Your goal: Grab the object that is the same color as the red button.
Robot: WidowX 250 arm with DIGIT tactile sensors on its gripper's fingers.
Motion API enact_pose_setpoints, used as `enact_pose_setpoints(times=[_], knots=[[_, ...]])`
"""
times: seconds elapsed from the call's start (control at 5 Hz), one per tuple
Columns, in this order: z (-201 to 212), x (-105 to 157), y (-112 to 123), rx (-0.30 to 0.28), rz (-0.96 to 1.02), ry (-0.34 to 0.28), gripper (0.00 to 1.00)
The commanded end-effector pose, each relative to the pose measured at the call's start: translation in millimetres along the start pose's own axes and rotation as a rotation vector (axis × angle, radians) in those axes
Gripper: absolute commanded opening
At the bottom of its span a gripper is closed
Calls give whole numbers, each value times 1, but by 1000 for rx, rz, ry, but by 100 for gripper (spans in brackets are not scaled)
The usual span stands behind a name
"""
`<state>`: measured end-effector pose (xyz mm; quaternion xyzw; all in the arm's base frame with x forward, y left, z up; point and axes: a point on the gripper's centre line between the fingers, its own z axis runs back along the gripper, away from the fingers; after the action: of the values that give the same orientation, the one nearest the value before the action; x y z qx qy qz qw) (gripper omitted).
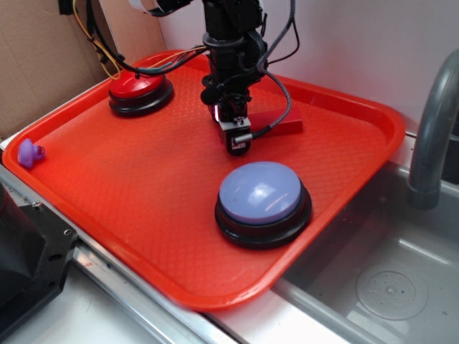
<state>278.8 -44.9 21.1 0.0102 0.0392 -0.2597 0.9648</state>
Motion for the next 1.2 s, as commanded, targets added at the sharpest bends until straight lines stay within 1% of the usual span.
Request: enact_pose_setpoints(times=[0.0,0.2,0.4,0.6,0.8,1.0], knots=[[107,-82,17,113,-16,17,0],[154,-128,16,58,29,47,0],[192,-154,9,82,94,57,0],[203,-165,10,93,126,47,0],[202,-165,14,67,150,27,0],[198,-159,14,82,163,46,0]])
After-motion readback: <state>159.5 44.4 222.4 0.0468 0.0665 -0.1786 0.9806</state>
